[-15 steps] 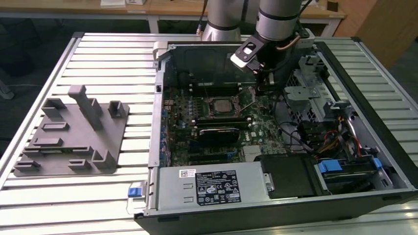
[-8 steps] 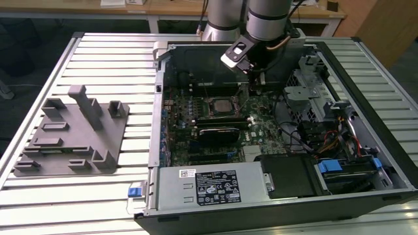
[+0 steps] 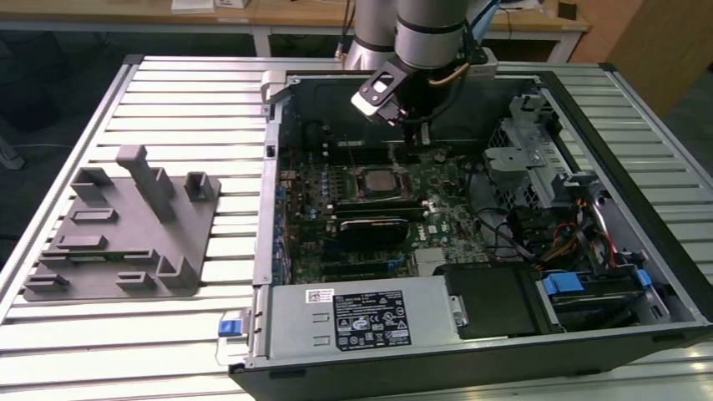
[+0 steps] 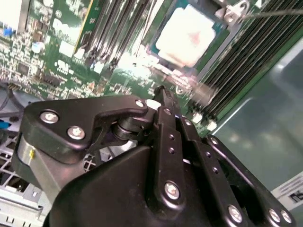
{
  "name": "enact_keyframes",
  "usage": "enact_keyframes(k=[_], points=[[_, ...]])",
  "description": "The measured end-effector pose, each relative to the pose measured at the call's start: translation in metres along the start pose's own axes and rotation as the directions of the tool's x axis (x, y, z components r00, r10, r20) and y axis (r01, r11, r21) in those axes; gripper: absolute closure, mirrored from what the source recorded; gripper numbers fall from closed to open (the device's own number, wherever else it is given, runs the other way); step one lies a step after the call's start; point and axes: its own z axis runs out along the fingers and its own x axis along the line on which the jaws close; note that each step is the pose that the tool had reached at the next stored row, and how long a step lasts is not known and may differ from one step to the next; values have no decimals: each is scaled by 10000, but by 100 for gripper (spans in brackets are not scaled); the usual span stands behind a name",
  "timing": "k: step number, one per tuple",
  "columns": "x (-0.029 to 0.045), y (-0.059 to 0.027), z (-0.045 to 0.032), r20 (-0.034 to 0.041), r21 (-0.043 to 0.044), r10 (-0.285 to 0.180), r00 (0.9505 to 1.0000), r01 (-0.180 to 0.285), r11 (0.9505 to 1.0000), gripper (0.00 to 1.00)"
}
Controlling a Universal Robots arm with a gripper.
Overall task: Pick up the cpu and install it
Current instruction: 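Close the cpu cover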
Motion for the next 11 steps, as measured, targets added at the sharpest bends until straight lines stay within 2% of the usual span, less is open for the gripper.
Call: enact_keyframes(k=[6, 11], points=[[0, -13, -1, 0, -1, 0, 10000, 0, 10000, 89], [2, -118, -2, -3, -2, -1, 10000, 1, 10000, 89]])
